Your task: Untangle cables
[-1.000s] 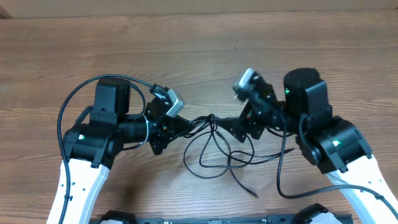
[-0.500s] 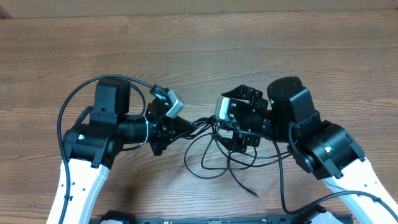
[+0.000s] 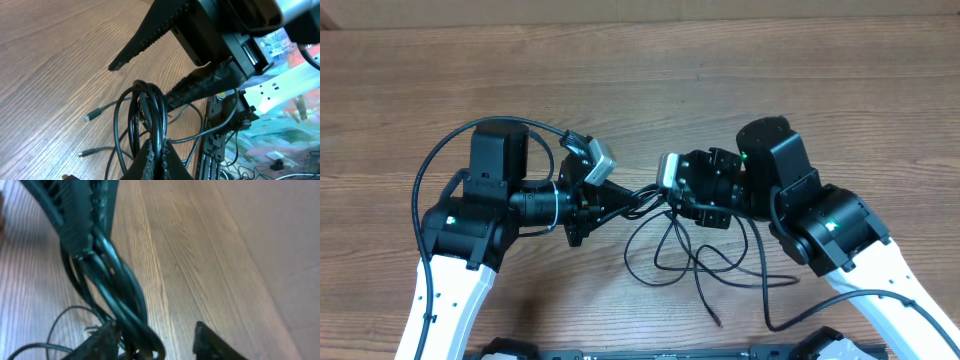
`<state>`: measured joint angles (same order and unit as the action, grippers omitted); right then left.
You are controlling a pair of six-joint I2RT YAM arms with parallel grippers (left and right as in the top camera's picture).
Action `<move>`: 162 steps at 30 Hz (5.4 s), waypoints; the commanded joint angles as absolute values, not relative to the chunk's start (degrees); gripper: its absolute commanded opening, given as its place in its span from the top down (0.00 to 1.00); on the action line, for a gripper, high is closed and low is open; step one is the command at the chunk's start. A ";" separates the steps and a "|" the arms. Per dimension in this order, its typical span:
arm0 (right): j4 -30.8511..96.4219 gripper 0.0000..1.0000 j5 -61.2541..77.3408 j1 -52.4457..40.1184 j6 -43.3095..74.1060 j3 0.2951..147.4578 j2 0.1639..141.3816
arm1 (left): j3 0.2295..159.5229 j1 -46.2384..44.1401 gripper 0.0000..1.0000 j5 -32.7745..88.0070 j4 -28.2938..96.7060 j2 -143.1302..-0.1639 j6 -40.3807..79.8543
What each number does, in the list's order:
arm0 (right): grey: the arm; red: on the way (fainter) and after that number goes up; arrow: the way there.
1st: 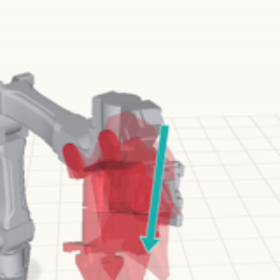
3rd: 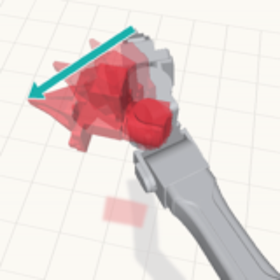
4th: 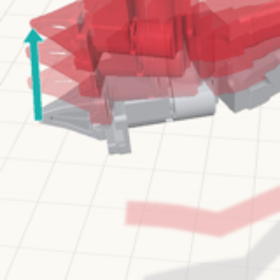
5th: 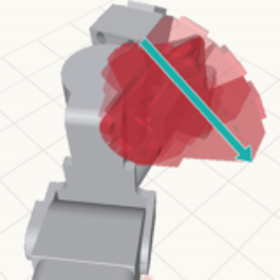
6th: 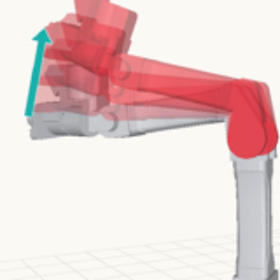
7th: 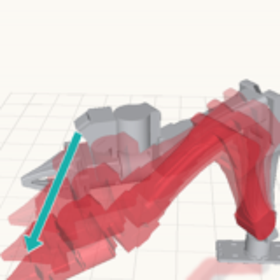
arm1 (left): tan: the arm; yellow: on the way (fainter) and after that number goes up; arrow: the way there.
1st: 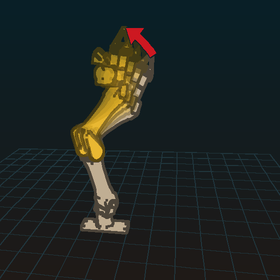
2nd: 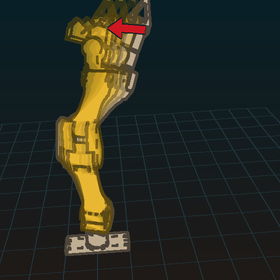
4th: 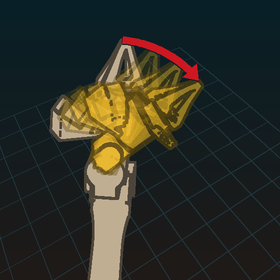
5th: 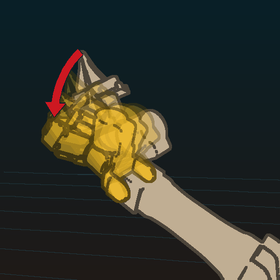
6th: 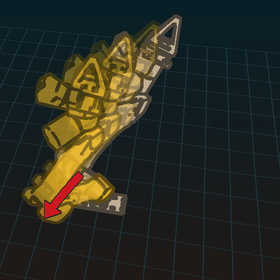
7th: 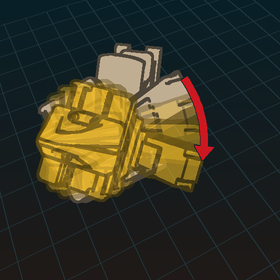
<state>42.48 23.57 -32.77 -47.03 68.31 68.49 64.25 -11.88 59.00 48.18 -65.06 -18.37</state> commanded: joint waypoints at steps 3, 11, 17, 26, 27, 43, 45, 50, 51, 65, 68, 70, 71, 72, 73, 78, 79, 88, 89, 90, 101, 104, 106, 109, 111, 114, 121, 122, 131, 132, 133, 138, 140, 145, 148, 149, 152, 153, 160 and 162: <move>41.78 0.57 23.59 -33.21 -47.20 69.73 68.27 | 65.78 -11.64 0.96 61.06 47.88 -65.25 -17.58; 41.23 0.57 25.63 -33.32 -46.78 69.73 68.27 | 65.78 -11.64 0.96 57.19 48.14 -65.25 -17.54; 40.71 0.62 28.14 -33.32 -46.81 69.73 68.27 | 65.78 -11.64 0.96 57.23 47.92 -65.25 -17.54; 40.93 0.96 28.16 -33.34 -46.78 69.73 68.27 | 65.78 -11.64 0.96 57.21 47.72 -65.25 -17.12; 41.04 0.96 28.14 -33.34 -46.81 69.73 68.27 | 65.78 -11.64 0.96 57.23 47.68 -65.25 -17.12; 43.51 0.96 28.75 -33.36 -46.74 69.73 68.27 | 65.78 -11.64 0.96 54.63 47.77 -65.25 -17.12; 44.25 0.96 28.71 -33.36 -46.52 69.71 68.27 | 65.78 -11.64 0.96 52.88 47.83 -65.25 -17.10; 47.64 0.96 27.18 -33.36 -46.52 69.71 68.27 | 65.78 -11.64 0.96 50.37 47.77 -65.25 -17.08; 48.47 0.96 26.50 -33.36 -46.52 69.71 68.27 | 65.78 -11.64 0.96 50.35 47.75 -65.25 -17.10; 53.32 0.96 18.55 -33.26 -35.99 69.54 68.29 | 65.78 -11.64 0.96 50.39 47.33 -65.25 -17.08; 53.52 0.96 16.69 -33.26 -33.15 68.60 68.29 | 65.78 -11.64 0.96 50.41 47.33 -65.25 -16.23; 54.00 0.96 15.86 -33.26 -32.56 67.99 68.34 | 65.78 -11.64 0.96 50.39 47.29 -65.25 -16.25; 54.26 0.96 15.81 -33.26 -32.53 67.75 68.34 | 65.78 -11.64 0.96 50.37 47.31 -65.25 -16.25; 54.50 0.96 15.81 -33.26 -32.53 67.61 68.38 | 65.78 -11.64 0.96 50.37 47.31 -65.25 -16.25; 54.76 0.96 15.84 -33.26 -32.53 67.53 68.40 | 65.78 -11.64 0.96 50.33 47.31 -65.25 -16.27; 56.55 0.96 15.84 -33.26 -32.16 67.51 68.40 | 65.78 -11.64 0.96 48.88 47.77 -65.25 -16.21; 57.28 0.96 15.84 -33.26 -31.48 67.51 68.45 | 65.78 -11.64 0.96 48.88 47.72 -65.25 -16.21; 63.77 0.96 15.90 -33.26 -31.22 67.48 69.14 | 65.78 -11.60 0.96 47.16 47.70 -65.25 -14.52; 64.27 0.96 15.90 -33.26 -30.96 67.48 69.25 | 65.78 -11.60 0.96 47.13 47.66 -65.25 -14.55; 64.60 0.96 15.88 -33.26 -30.30 67.48 69.38 | 65.78 -11.60 0.96 46.96 47.55 -65.25 -14.52; 63.94 0.96 15.92 -33.26 -29.95 67.48 69.65 | 65.78 -11.60 0.96 45.87 47.72 -65.25 -14.55; 61.98 0.96 16.43 -33.26 -29.98 67.48 69.65 | 65.78 -11.60 0.96 45.87 47.72 -65.25 -14.55; 59.05 0.96 18.74 -33.26 -30.00 67.48 69.65 | 65.78 -11.60 0.96 45.87 47.72 -65.25 -14.57; 54.39 0.77 22.17 -33.28 -30.00 67.48 69.65 | 65.78 -11.60 0.96 45.87 47.86 -65.25 -14.55; 52.07 0.57 24.97 -33.28 -30.06 67.48 69.65 | 65.78 -11.60 0.96 45.87 47.94 -65.25 -14.55; 50.41 0.56 29.12 -33.32 -32.73 67.48 69.65 | 65.78 -11.60 0.96 45.82 47.77 -65.25 -14.57; 46.92 0.56 34.68 -33.39 -36.49 67.48 69.69 | 65.78 -11.60 0.96 45.95 47.75 -65.25 -14.57; 46.24 0.55 34.68 -33.39 -36.49 67.48 69.71 | 65.78 -11.60 0.96 46.06 47.70 -65.25 -14.57; 45.41 0.56 35.20 -33.39 -36.51 67.48 71.48 | 65.78 -11.60 0.96 46.11 47.29 -65.25 -14.55; 45.28 0.53 35.29 -33.39 -36.51 67.48 71.81 | 65.78 -11.60 0.96 46.13 47.29 -65.25 -14.55; 45.12 0.52 35.27 -33.39 -36.51 67.48 72.23 | 65.78 -11.60 0.96 46.13 47.27 -65.25 -14.55; 40.95 0.49 34.79 -33.36 -36.51 67.48 74.13 | 65.78 -11.66 0.96 46.48 47.57 -65.25 -14.55; 37.80 0.48 34.17 -33.36 -36.49 67.48 74.67 | 65.78 -11.64 0.96 46.54 47.75 -65.25 -14.55; 31.62 0.37 27.24 -33.36 -36.45 67.48 75.16 | 65.78 -11.64 0.96 46.52 47.90 -65.25 -14.57; 30.61 0.34 21.61 -33.36 -35.81 67.48 75.24 | 65.78 -11.64 0.96 46.52 47.90 -65.25 -14.55; 30.70 0.34 20.91 -33.30 -35.57 67.48 75.24 | 65.78 -11.64 0.96 46.52 47.92 -65.25 -14.55; 31.46 0.33 21.08 -33.12 -34.28 67.48 75.24 | 65.78 -11.64 0.96 46.52 47.90 -65.25 -14.55; 32.08 0.33 21.06 -33.15 -34.30 67.48 75.24 | 65.78 -11.64 0.96 46.52 47.90 -65.25 -14.55; 37.52 0.35 21.08 -33.15 -34.35 67.48 75.24 | 65.78 -11.64 0.96 46.52 47.79 -65.25 -14.55; 38.79 0.38 21.08 -33.15 -34.37 67.48 75.24 | 65.78 -11.64 0.96 46.52 47.70 -65.25 -14.55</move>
<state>38.17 21.74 -33.10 -34.68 67.70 75.11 64.25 -11.62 45.36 48.01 -65.06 -14.96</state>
